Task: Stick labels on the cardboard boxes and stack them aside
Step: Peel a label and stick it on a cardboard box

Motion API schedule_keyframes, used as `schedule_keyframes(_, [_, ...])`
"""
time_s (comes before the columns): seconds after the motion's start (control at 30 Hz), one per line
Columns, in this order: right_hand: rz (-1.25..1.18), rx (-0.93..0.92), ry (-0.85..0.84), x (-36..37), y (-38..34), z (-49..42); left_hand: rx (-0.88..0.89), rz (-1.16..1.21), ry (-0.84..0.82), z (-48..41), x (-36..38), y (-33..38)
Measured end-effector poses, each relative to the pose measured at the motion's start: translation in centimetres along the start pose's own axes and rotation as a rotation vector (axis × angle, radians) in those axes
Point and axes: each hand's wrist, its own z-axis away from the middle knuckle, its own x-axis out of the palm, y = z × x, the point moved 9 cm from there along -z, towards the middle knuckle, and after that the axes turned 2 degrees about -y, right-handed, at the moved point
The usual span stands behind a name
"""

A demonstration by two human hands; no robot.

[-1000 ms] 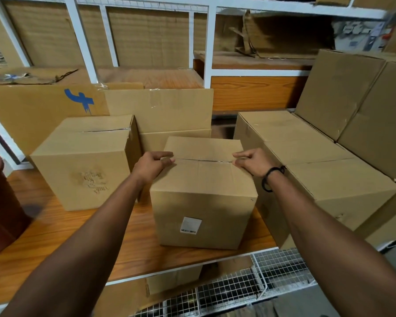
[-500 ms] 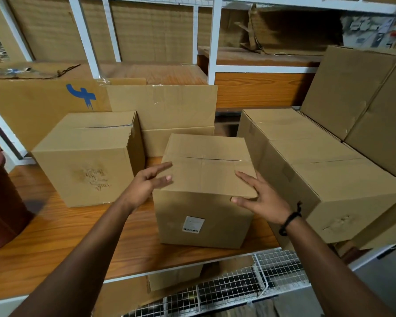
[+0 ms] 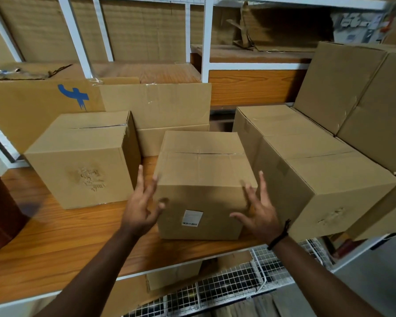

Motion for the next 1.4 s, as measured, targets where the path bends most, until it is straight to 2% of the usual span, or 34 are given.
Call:
schedule_keyframes(0.07, [0.075, -0.052, -0.071, 2.7, 1.0, 1.3, 0.117, -0.176, -0.085, 1.9, 2.1, -1.1])
schedule_keyframes(0.13, [0.077, -0.017, -0.106, 4.5, 2.4, 1.9, 0.152, -0.247, -0.155, 3.3, 3.9, -2.8])
schedule_keyframes(0.27, [0.089, 0.031, -0.171, 5.9, 3.5, 1.9, 0.025, -0.302, -0.254, 3.5, 6.4, -5.7])
schedule_keyframes(0.4, [0.143, 0.037, -0.155, 5.6, 2.6, 0.8, -0.045, -0.252, -0.255, 2.4, 6.1, -4.1])
schedule_keyframes(0.6, [0.098, 0.010, -0.115, 3.6, 1.8, -0.7, -0.002, -0.231, -0.164, 0.7, 3.6, -2.8])
schedule_keyframes(0.73, [-0.014, 0.125, -0.167, 1.7, 0.9, -3.0, -0.113, -0.199, -0.111, -1.5, 1.1, -1.8])
schedule_keyframes(0.9, [-0.161, 0.211, -0.196, -2.9, -1.0, -7.0, -0.077, -0.125, -0.028, -5.1, -3.3, 1.4])
schedule_keyframes(0.97, [-0.159, 0.228, -0.241, -4.3, -1.8, -8.3, -0.131, -0.108, -0.005, -6.4, -5.1, 2.3])
schedule_keyframes(1.13, [-0.167, 0.280, -0.307, -5.1, -1.8, -11.3, -0.289, 0.001, -0.079, -8.5, -6.7, 1.8])
schedule_keyframes(1.3, [-0.191, 0.361, -0.394, -2.3, -0.9, -12.4, -0.441, 0.209, -0.203, -9.8, -5.0, -1.0])
schedule_keyframes(1.4, [-0.226, 0.397, -0.422, -0.5, -0.1, -12.5, -0.506, 0.217, -0.250, -9.9, -3.7, -2.5])
